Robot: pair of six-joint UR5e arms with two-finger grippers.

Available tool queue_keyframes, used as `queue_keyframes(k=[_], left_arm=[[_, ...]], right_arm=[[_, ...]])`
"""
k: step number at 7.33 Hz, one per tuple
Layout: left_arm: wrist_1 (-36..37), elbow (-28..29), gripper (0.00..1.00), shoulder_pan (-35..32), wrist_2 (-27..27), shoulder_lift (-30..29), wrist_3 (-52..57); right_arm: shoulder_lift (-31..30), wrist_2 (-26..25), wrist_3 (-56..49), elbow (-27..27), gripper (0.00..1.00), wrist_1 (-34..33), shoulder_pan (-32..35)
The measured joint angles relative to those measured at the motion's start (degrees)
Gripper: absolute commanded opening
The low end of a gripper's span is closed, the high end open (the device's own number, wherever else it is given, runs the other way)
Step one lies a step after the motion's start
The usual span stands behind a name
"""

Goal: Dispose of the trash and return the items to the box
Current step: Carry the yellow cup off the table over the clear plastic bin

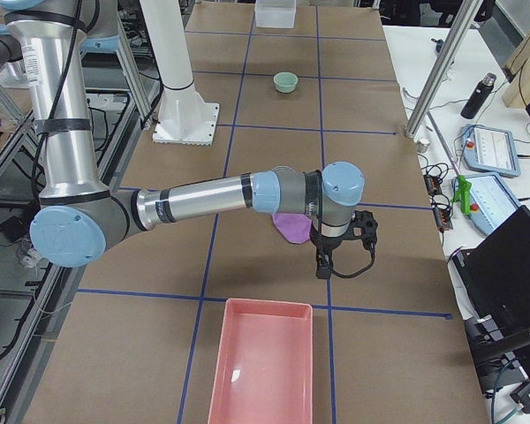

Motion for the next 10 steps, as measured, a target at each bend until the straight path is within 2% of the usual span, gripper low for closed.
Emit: queue_keyframes(k=[2, 5, 8, 10], left_arm=[[-2.6, 9.9, 0.0, -0.97, 0.9, -3.08, 3.1], [-11.57, 22.05, 0.0, -1.08, 0.94, -4.45, 3.8], [-13.91, 29.32, 0.0, -1.08, 1.24, -6.16, 8.21], [-14.13, 31.23, 0.0, -1.08, 1.31, -6.64, 9.35]], right_arm=[[0.06, -0.01, 0.0, -0.1, 1.0, 0.0, -0.06], [0.35, -0.04, 0.0, -0.27, 1.0, 0.0, -0.09], [0.43, -0.11, -0.03, -0.2, 1.0, 0.05, -0.09], [0.44, -0.14, -0.01, -0.12, 1.0, 0.05, -0.09]])
